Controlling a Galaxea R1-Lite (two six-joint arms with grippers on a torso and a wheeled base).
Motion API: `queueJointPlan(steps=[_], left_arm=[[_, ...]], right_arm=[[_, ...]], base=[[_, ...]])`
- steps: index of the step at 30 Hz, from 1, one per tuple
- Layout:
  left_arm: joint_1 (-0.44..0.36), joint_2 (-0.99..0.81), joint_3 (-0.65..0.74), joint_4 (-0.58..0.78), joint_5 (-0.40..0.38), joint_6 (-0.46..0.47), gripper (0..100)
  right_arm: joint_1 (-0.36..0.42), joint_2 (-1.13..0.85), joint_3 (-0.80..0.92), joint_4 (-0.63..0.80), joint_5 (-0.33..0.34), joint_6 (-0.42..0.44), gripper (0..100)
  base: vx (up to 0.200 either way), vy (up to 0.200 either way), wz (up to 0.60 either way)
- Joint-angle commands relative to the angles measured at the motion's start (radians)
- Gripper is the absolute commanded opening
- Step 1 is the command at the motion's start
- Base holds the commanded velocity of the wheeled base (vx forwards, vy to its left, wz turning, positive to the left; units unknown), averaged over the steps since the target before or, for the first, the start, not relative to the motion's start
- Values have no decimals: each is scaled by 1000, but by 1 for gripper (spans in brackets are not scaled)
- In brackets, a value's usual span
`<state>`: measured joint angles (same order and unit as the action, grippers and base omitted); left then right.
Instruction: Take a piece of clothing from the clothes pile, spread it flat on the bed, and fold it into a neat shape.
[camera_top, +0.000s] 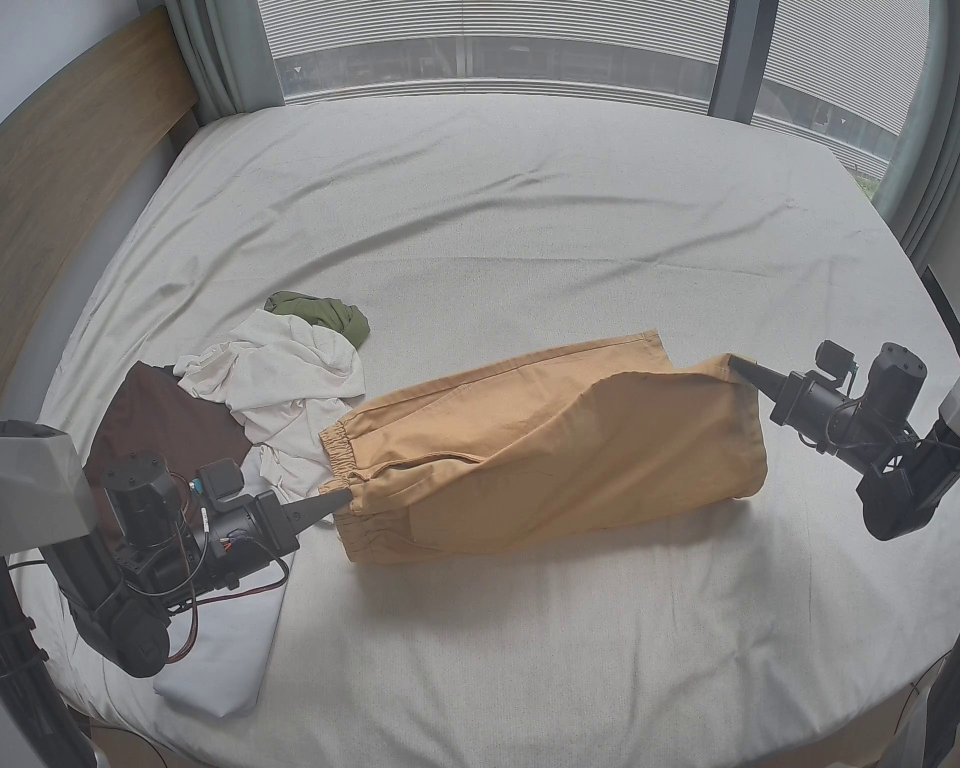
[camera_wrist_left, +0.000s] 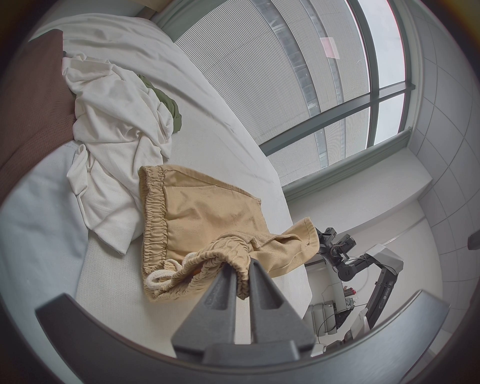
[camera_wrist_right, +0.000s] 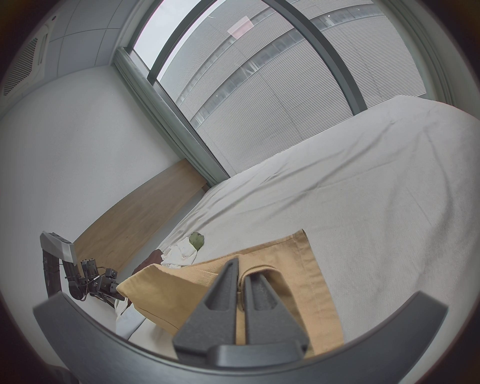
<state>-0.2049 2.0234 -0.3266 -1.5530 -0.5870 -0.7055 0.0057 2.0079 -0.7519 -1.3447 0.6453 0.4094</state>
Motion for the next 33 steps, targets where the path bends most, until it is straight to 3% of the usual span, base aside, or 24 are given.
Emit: queueJointPlan(steps=[1, 18, 33], left_arm=[[1, 12, -15, -1, 4, -2, 0], [2, 55, -69, -1, 84, -6, 0], [4, 75, -137, -1, 164, -46, 0]], right_arm=[[10, 9, -83, 39, -1, 0, 0], [30, 107, -287, 96, -1, -12, 0], [49, 169, -506, 263, -3, -12, 0]], base=[[0, 0, 0], [0, 0, 0], [0, 0, 0]])
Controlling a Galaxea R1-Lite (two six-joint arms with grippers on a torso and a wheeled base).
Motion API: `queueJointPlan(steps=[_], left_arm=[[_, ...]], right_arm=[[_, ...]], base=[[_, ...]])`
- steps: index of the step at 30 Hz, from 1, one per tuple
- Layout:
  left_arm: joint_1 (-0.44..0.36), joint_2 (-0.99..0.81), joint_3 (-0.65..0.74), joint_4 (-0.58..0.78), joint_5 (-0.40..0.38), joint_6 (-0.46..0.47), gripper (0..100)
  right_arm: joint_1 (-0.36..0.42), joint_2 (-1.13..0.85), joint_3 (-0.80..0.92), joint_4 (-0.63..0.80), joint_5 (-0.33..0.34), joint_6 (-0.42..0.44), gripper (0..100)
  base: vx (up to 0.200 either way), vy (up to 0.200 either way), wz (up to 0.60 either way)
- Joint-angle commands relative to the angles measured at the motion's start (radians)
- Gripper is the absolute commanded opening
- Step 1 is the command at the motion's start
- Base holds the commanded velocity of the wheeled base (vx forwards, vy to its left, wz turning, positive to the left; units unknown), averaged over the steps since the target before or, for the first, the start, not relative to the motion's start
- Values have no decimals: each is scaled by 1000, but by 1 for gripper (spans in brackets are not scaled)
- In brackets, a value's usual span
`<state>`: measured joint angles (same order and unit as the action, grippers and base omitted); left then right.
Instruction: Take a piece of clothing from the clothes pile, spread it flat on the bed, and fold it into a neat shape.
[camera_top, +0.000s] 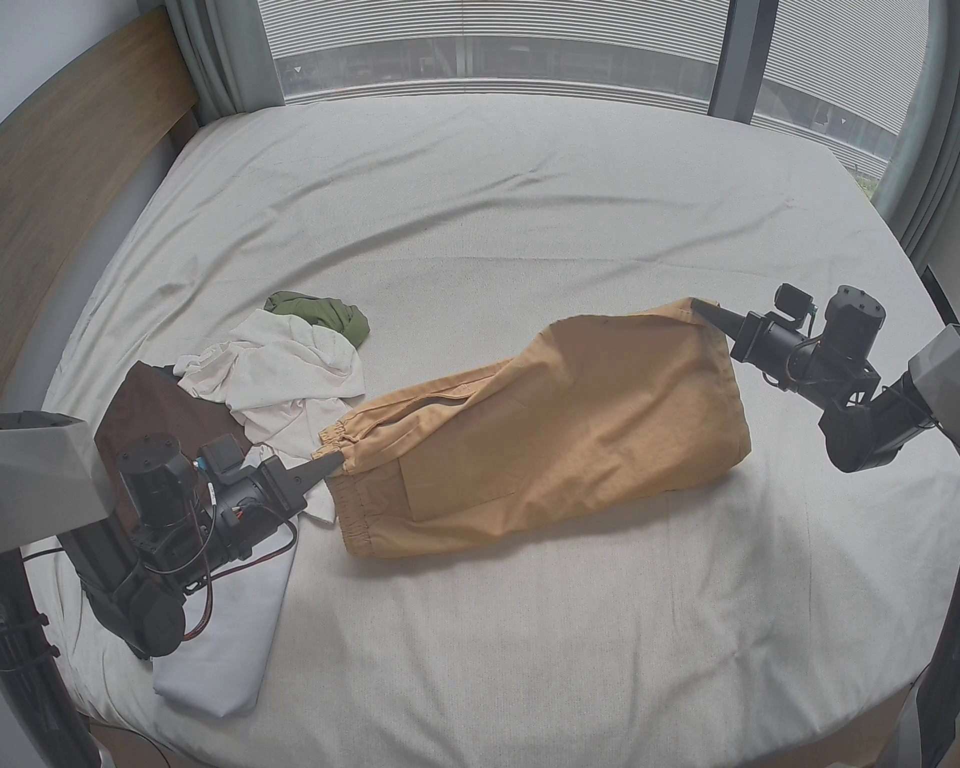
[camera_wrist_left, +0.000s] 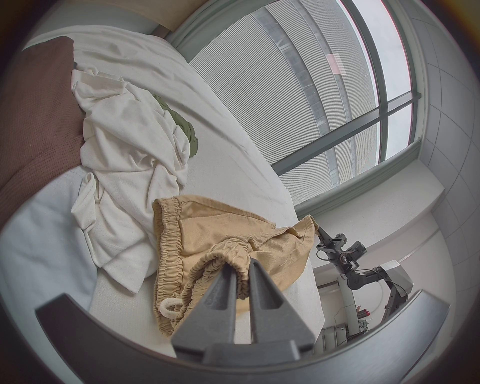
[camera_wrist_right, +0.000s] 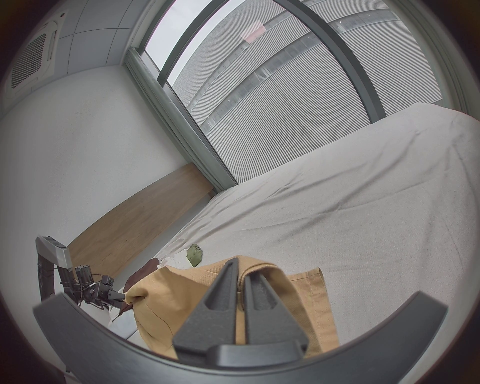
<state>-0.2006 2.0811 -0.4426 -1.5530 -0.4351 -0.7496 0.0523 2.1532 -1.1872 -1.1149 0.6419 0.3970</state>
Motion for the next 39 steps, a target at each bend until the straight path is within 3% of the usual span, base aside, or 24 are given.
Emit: queueJointPlan(steps=[1, 32, 39], left_arm=[[0, 25, -27, -1, 22, -2, 0], [-2, 93, -119, -1, 142, -11, 0], [0, 103, -133, -1, 156, -13, 0]], right_arm=[[3, 28, -95, 53, 1, 0, 0], [14, 198, -364, 204, -21, -3, 0], [15, 217, -390, 237, -25, -46, 0]], base=[[0, 0, 0], [0, 0, 0], [0, 0, 0]])
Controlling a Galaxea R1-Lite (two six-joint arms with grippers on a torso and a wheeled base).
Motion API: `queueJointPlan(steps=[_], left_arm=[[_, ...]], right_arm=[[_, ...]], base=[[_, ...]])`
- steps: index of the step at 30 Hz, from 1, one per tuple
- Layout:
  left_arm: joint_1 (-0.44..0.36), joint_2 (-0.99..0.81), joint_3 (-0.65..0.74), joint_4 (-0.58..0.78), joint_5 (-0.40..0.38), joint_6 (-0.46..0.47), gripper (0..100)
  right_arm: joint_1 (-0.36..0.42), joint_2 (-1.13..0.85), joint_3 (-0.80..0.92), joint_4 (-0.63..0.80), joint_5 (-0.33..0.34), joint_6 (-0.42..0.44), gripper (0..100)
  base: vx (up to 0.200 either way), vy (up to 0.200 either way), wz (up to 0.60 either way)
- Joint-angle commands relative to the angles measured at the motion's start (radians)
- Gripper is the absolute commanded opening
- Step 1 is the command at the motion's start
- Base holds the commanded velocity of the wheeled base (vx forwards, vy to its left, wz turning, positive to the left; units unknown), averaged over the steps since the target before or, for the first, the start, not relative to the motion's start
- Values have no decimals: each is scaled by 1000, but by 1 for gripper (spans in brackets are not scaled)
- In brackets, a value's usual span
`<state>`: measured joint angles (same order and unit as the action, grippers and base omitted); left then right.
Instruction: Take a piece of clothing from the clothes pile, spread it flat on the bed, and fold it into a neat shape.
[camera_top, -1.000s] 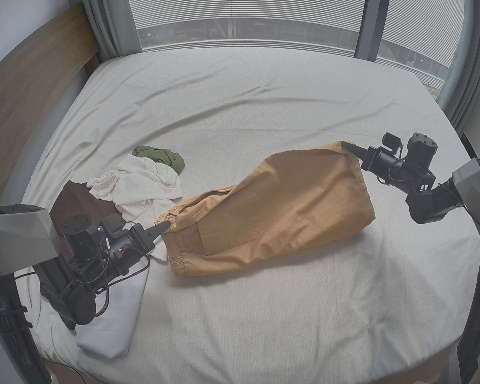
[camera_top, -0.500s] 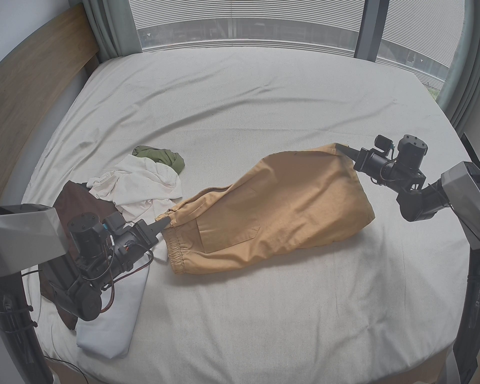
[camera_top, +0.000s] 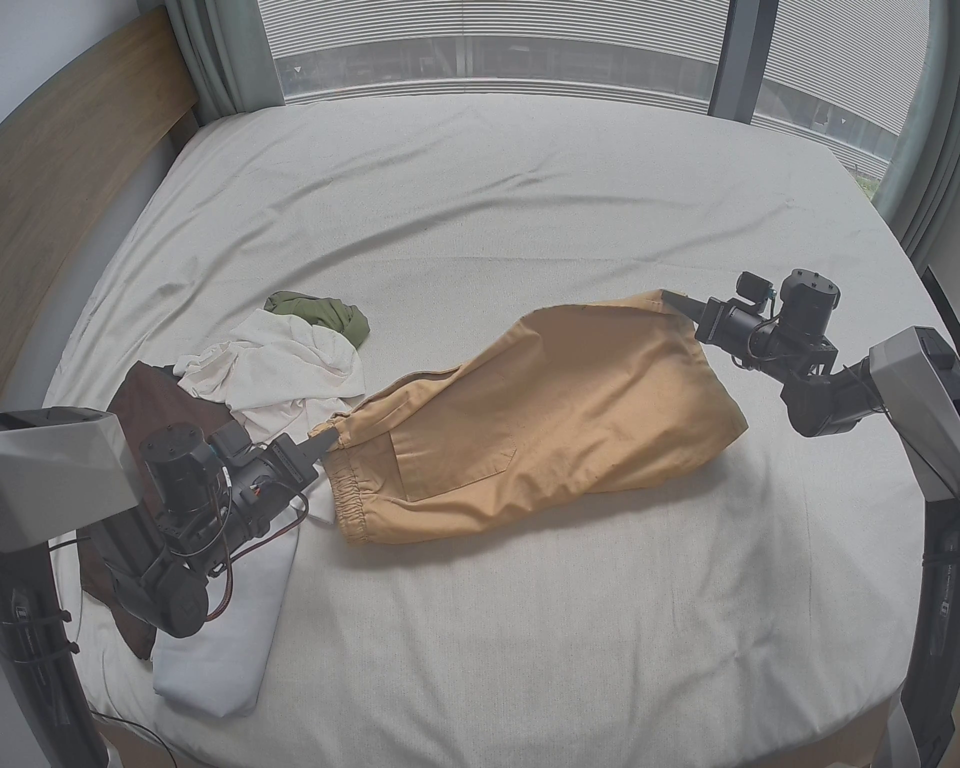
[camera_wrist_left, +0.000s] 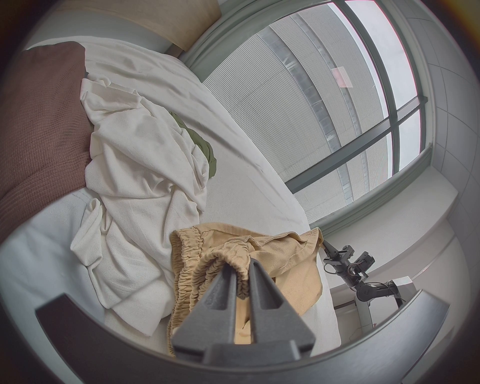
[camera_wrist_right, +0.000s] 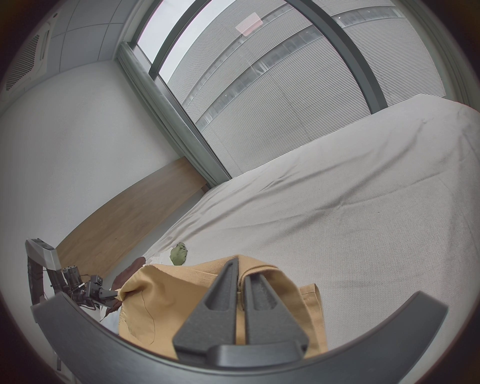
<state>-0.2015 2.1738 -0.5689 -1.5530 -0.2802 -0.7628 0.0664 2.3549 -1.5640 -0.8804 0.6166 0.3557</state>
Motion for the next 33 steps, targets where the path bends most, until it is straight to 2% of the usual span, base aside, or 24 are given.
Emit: queueJointPlan(steps=[1, 14, 15, 17, 18, 21, 25, 28, 33], left_arm=[[1, 14, -8, -1, 1, 0, 0], [10, 21, -16, -1, 7, 5, 0], [10, 21, -17, -2, 10, 3, 0], [10, 21, -19, -1, 13, 3, 0], [10, 21, -20, -1, 13, 3, 100], [17, 21, -39, -1, 16, 2, 100], [19, 17, -48, -1, 41, 0, 100], [20, 9, -48, -2, 44, 0, 100], [16, -19, -43, -2, 44, -1, 100]], right_arm=[[1, 17, -14, 3, -1, -4, 0], [0, 20, -16, 3, -8, -6, 0], [0, 23, -17, 5, -8, -6, 100], [0, 26, -24, 5, -8, -6, 100], [0, 27, -31, 5, -9, -6, 100], [3, 46, -41, -2, -41, -8, 100], [3, 35, -17, -6, -52, -14, 100], [3, -5, 50, -9, -54, -20, 100], [-5, -94, 229, -23, -57, -86, 100]], base=[[0, 0, 0], [0, 0, 0], [0, 0, 0], [0, 0, 0], [0, 0, 0], [0, 0, 0], [0, 0, 0], [0, 0, 0], [0, 0, 0]])
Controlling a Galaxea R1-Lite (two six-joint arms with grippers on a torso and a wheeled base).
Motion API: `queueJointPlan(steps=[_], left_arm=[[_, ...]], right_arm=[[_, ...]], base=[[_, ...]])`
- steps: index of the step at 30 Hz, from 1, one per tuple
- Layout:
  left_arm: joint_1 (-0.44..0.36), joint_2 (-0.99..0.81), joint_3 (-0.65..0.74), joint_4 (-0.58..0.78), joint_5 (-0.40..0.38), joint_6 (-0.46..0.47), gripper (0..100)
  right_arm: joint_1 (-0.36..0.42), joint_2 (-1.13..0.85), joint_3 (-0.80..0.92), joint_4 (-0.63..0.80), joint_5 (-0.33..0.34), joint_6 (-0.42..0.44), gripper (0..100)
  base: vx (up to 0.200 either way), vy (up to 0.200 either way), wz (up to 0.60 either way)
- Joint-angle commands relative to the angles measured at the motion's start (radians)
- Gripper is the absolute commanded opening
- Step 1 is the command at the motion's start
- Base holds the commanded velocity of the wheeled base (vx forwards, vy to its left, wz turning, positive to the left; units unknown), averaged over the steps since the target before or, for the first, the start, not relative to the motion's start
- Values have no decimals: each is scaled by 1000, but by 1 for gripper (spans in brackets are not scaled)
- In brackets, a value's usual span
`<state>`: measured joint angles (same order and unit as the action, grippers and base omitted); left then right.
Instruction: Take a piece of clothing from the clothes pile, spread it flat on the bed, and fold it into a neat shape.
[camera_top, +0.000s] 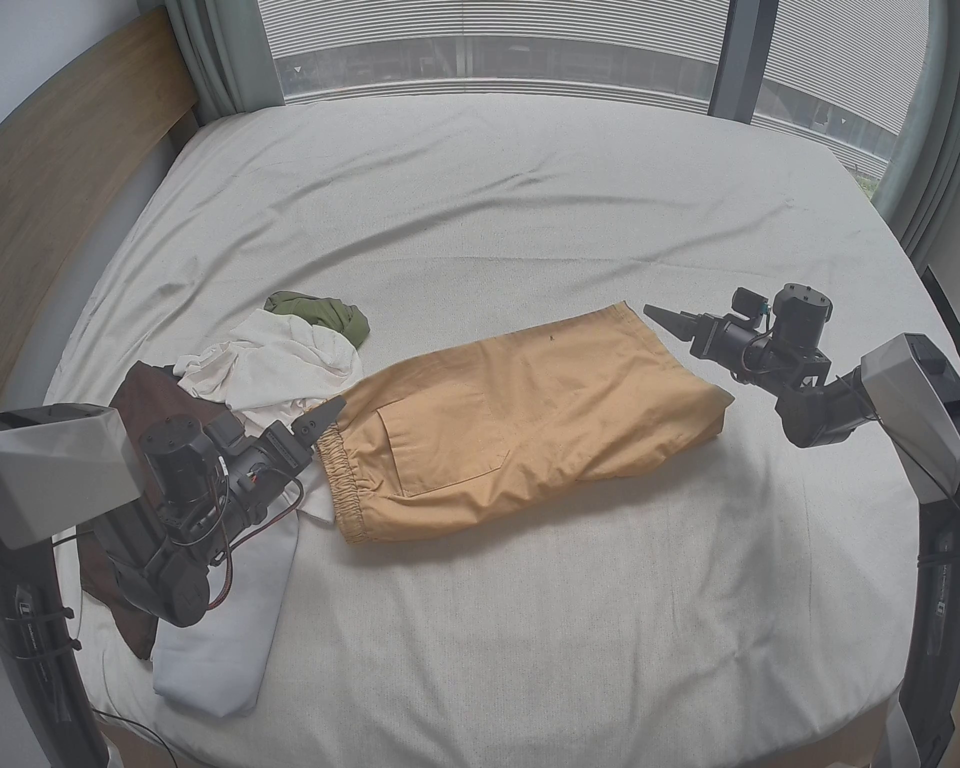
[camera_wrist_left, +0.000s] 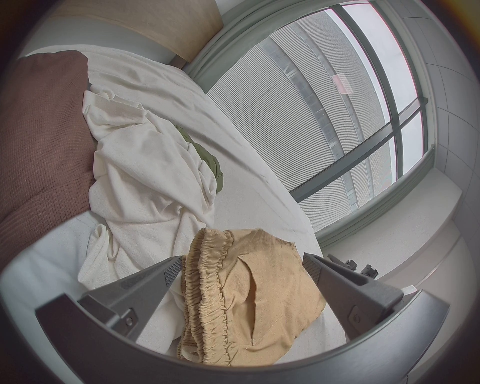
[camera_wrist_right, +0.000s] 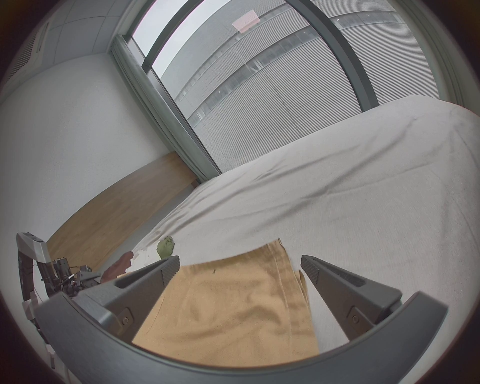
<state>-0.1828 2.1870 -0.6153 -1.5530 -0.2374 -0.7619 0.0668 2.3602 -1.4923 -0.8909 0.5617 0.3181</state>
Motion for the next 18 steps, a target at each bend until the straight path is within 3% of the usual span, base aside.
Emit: queueJointPlan(steps=[1, 6, 12, 18], left_arm=[[-4, -41, 6, -1, 1, -2, 100], [-27, -116, 28, -1, -2, -16, 100], [-67, -173, 66, -2, -11, -27, 100], [-130, -178, 117, -2, -20, -19, 100]], right_arm=[[-5, -116, 199, -26, -2, -56, 100], [-10, -213, 426, -149, -31, -67, 100], [-12, -272, 587, -224, -72, -65, 100], [-13, -271, 756, -392, -108, -63, 100]], base=[[0, 0, 0], [0, 0, 0], [0, 0, 0], [0, 0, 0]])
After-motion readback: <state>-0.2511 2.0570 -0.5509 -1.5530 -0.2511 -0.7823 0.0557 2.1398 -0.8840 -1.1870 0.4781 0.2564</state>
